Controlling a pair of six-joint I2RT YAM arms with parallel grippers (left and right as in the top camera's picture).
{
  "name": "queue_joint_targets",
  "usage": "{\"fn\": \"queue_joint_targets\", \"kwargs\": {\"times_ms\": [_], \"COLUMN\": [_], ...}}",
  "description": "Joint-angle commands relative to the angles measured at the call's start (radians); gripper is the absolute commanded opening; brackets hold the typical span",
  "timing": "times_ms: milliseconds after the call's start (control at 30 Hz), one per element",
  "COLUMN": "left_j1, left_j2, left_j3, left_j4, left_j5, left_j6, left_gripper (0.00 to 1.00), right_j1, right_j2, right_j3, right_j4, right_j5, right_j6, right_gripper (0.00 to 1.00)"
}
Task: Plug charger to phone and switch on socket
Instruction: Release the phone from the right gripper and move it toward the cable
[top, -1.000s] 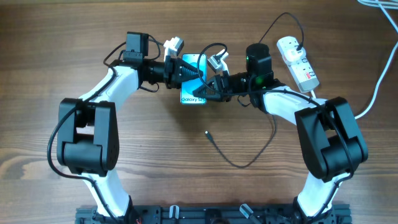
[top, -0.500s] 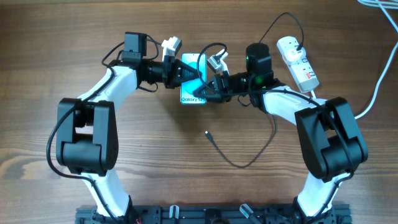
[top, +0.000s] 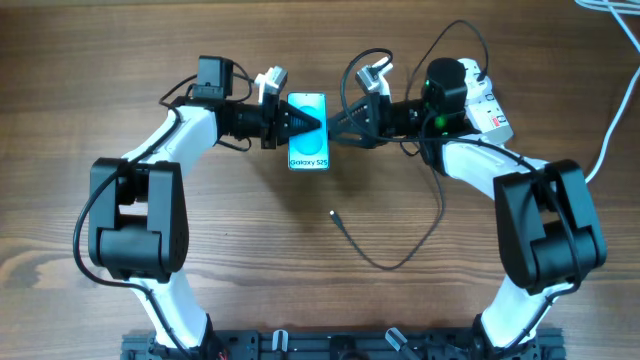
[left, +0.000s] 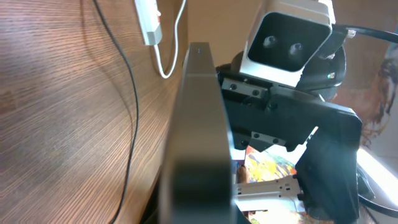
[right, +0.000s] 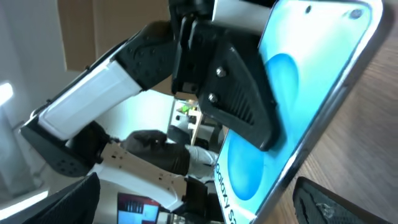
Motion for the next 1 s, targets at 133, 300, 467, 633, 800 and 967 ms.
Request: {"fn": "queue_joint_targets", "kwargs": {"times_ms": [133,300,467,633,800,967], "left_j1": [0.006,0.005,-0.013,-0.045,-0.052,-0.051], "left_j2": [-0.005,-0.005,-0.005,-0.005,-0.005,-0.005], "left_j3": [0.009,0.009,0.007,0.007,0.007,0.007], "left_j4": [-0.166,-0.277,-0.301,-0.290,-0.287,-0.288], "left_j5": [-0.158,-0.293,-0.404,-0.412,-0.412,-0.412], "left_j6": [0.079,0.168,0.190,0.195,0.216,0.216], "left_gripper": [0.04,0.04,0.04,0.04,0.04,0.04], "right_j1": [-0.010,0.005,0.057,0.101,0.171,0.255], "right_j2": [-0.018,-0.018,-0.031,-0.185,-0.436,-0.539], "right_j3": [0.000,0.000,0.000,0.000,0.000,0.000], "right_j4": [-0.475,-0.834,-0.979,-1.144,-1.319,-1.434], "right_j5": [0.303,0.579,0.739,1.018,1.238,1.308], "right_j6": [-0.512,-0.764,-0.811,-0.752,-0.739,-0.739], "right_gripper": [1.00,1.00,1.00,1.00,1.00,1.00]}}
